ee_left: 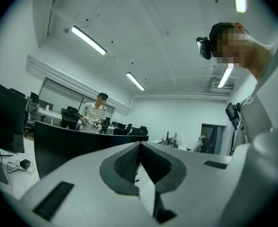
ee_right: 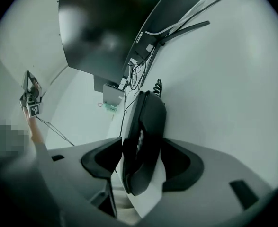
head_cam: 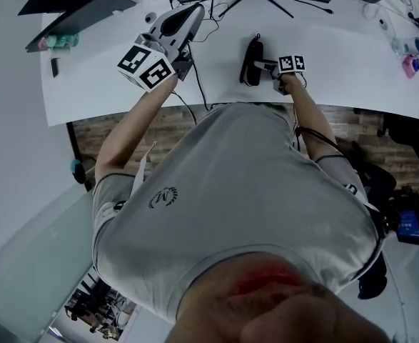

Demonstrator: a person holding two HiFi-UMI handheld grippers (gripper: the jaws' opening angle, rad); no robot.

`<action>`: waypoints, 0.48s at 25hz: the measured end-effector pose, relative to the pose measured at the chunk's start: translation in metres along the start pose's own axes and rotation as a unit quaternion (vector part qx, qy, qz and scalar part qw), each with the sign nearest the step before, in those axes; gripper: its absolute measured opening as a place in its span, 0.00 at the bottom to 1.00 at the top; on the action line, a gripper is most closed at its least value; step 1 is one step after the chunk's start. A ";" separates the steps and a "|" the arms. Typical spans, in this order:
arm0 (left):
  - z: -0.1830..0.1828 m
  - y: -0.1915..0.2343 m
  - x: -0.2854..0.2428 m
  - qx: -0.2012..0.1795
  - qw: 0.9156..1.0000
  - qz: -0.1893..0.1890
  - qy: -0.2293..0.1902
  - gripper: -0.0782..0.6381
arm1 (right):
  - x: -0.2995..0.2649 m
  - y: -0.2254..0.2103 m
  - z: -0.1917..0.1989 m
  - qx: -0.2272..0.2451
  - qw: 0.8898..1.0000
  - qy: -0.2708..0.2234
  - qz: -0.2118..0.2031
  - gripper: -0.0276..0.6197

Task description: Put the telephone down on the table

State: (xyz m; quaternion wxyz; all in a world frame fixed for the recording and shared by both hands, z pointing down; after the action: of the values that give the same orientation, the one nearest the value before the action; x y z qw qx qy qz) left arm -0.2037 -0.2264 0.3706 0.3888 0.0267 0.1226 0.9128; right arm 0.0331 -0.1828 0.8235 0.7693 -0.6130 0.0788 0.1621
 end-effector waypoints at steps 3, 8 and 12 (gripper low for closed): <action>0.002 0.000 -0.006 -0.003 1.000 -0.001 0.001 0.12 | 0.012 -0.010 -0.006 0.016 0.999 0.029 -0.013 0.45; 0.003 0.000 -0.006 -0.006 1.000 0.000 0.003 0.12 | 0.024 -0.004 -0.023 0.077 0.995 0.048 0.033 0.46; 0.007 -0.002 -0.012 -0.010 1.000 0.005 0.001 0.12 | 0.041 0.019 -0.061 0.105 0.991 -0.023 0.083 0.46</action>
State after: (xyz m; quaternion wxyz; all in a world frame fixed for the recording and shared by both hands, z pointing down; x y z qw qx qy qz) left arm -0.1929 -0.2323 0.3770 0.3840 0.0221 0.1138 0.9160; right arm 0.0697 -0.2316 0.7784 0.8149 -0.5161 0.1286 0.2303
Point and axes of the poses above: the fingertips, and each gripper's own axes: x backward along the fingers, y to its left, z out of its underside, the point moved 7 cm from there along x, backward along the fingers, and after that the axes turned 9 degrees about -z, right-handed, at the moved point
